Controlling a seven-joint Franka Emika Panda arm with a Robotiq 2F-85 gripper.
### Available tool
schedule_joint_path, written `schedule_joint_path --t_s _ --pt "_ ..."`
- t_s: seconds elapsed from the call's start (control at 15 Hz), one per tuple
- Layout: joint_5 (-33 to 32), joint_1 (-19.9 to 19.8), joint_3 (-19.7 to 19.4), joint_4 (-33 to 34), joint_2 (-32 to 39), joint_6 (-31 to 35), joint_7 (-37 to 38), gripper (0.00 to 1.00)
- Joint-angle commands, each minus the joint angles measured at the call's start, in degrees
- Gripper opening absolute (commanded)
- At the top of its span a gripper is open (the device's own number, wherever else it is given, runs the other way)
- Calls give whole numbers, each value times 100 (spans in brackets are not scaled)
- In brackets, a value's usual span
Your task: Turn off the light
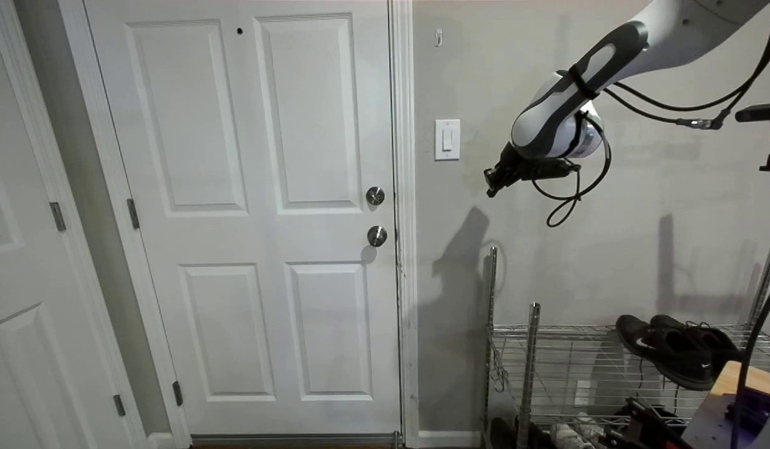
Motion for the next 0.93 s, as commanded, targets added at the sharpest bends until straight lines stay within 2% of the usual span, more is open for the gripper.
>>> schedule_joint_path --t_s 0.0,0.13,0.27,0.4,0.47,0.53,0.6,0.87 --pt "929 190 143 508 511 284 -617 2" --pt "1132 193 289 744 678 264 -775 1" --pt "863 205 343 961 809 364 -734 1" --pt "426 259 249 1135 948 563 -536 1" --pt "-1 25 414 1210 1012 671 -284 1" --pt "-164 9 406 1283 1061 755 -275 1" --pt "-324 298 63 1351 1145 881 -220 1" --pt "-787 590 -427 1632 1405 1210 -56 2"
